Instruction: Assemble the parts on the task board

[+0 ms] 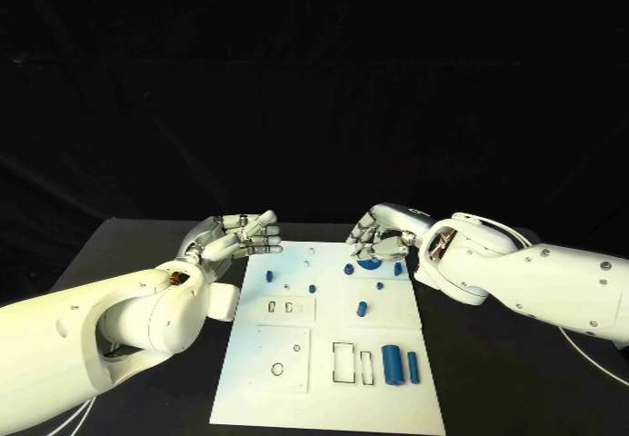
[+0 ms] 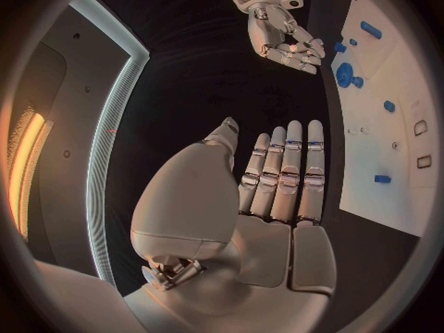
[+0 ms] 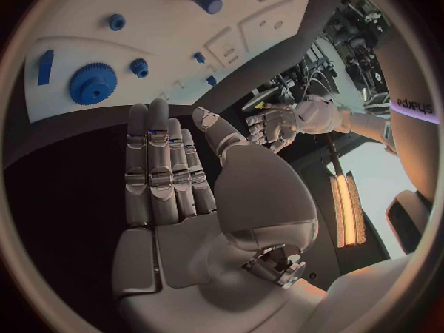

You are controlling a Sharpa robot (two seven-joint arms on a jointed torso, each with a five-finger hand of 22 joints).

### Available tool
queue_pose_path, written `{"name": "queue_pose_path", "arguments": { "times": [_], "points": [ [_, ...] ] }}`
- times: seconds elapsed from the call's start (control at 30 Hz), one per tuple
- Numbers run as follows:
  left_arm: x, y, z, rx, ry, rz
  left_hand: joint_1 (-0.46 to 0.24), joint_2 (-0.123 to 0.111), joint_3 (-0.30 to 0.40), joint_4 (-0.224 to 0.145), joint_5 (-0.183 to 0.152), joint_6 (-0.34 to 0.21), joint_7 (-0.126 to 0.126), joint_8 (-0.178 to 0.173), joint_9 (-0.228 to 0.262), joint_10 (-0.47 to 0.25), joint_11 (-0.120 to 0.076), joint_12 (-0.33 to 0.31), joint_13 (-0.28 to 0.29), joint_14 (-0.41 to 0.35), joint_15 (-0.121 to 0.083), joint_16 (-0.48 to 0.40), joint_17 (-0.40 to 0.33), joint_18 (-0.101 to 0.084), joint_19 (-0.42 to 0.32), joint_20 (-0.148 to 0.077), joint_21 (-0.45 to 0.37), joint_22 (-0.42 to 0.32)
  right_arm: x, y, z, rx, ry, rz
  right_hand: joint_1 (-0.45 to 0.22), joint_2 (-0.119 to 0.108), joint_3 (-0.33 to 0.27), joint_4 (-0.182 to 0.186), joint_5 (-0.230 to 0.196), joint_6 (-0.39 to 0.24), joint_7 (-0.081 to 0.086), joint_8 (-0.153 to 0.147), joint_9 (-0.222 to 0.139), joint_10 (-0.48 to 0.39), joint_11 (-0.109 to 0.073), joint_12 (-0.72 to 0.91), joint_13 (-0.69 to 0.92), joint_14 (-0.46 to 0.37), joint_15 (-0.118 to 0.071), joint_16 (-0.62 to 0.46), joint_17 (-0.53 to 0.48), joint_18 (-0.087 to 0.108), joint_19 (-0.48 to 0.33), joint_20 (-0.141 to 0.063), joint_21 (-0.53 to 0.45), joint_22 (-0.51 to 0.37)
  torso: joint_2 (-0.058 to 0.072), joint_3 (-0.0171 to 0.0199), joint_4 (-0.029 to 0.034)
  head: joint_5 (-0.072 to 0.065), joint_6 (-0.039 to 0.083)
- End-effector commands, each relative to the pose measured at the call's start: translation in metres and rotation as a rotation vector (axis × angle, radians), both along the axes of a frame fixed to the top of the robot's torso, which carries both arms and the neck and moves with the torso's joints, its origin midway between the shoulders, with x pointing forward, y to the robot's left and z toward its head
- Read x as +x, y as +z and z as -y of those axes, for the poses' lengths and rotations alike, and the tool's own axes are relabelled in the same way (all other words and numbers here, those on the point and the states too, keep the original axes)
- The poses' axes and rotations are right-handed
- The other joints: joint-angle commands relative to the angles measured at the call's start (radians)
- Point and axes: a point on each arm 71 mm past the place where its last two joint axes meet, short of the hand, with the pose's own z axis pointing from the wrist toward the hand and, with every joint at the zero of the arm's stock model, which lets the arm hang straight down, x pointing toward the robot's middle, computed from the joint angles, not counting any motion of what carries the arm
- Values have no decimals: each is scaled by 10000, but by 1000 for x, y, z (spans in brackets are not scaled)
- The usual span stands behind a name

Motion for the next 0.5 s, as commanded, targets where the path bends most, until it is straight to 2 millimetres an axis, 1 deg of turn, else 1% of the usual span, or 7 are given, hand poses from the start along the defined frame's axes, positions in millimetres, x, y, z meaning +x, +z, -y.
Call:
{"name": "queue_pose_path", "arguments": {
  "times": [0.03, 0.13, 0.23, 0.27, 0.33, 0.4, 0.5],
  "points": [
    [-3, 5, 4, -151, -417, 122, 108, 25, -27, -38, -6, 75, 15, -2, -16, 85, 10, -58, 10, 78, -9, 53, 10, 119, 66, 12, 43, 9, 0, -1, -2, -2166, -209, 1036, 2, -91, -44, 80, 49, 90, -81, -41, 22, 39, -161, -46, 41, 567, -139, 890, 586, 134, 493, -199, 549, 333, 236, -4, 64, -73, 13],
    [-4, 8, 3, -172, -417, 161, 103, 31, -33, -32, -7, 82, 13, -7, -18, 94, 8, -66, 9, 84, -11, 49, 14, 119, 73, 7, 60, 17, 0, -1, -5, -2638, -240, 1282, 70, -190, 29, 162, -7, 169, -94, -118, 38, -154, -132, -50, 76, 511, -192, 2291, 1450, 44, 776, -284, 1408, 1156, 332, 8, 87, -122, 28],
    [-5, 10, 2, -201, -416, 196, 99, 35, -38, -28, -7, 87, 13, -12, -20, 99, 8, -74, 8, 87, -12, 45, 17, 120, 80, 3, 73, 23, 1, -1, -6, -2941, -294, 1454, 146, -239, 167, 316, 28, 189, -126, -244, 45, -474, -95, -18, 128, 346, -209, 3660, 2317, -305, 1566, -286, 3572, 3883, 425, 10, 110, -154, 42],
    [-6, 11, 2, -207, -422, 203, 97, 36, -40, -26, -7, 89, 13, -14, -21, 101, 8, -77, 7, 89, -13, 44, 18, 120, 83, 1, 79, 26, 1, -2, -6, -2996, -305, 1493, 148, -277, 185, 352, 35, 183, -115, -272, 45, -519, -90, -18, 140, 400, -206, 3904, 2473, -367, 1673, -281, 3939, 4372, 444, 9, 119, -161, 48],
    [-7, 12, 2, -223, -441, 218, 97, 36, -40, -26, -7, 89, 13, -14, -21, 101, 8, -77, 7, 89, -13, 43, 18, 120, 83, 1, 79, 26, 1, -2, -7, -3096, -330, 1557, 160, -339, 235, 442, 43, 186, -101, -321, 51, -615, -77, -9, 169, 424, -190, 4994, 3537, -504, 1969, -279, 4778, 5490, 482, 8, 134, -176, 53],
    [-7, 13, 2, -235, -461, 227, 92, 37, -47, -22, -6, 91, 15, -21, -24, 104, 9, -86, 5, 92, -13, 39, 21, 121, 90, -4, 94, 33, 2, -3, -7, -3162, -337, 1589, 204, -396, 320, 557, 44, 194, -106, -372, 59, -631, -87, 41, 224, 355, -157, 6073, 4579, -623, 2179, -257, 5499, 6443, 524, 4, 143, -188, 71],
    [-9, 14, 3, -249, -487, 237, 92, 37, -47, -22, -6, 91, 15, -21, -24, 104, 9, -86, 5, 92, -13, 39, 21, 121, 90, -4, 94, 33, 2, -3, -9, -3234, -332, 1606, 236, -440, 410, 660, 54, 209, -89, -402, 69, -696, -71, 34, 251, 349, -157, 6926, 5409, -716, 2353, -241, 6047, 7198, 564, -3, 158, -194, 76]
  ]
}}
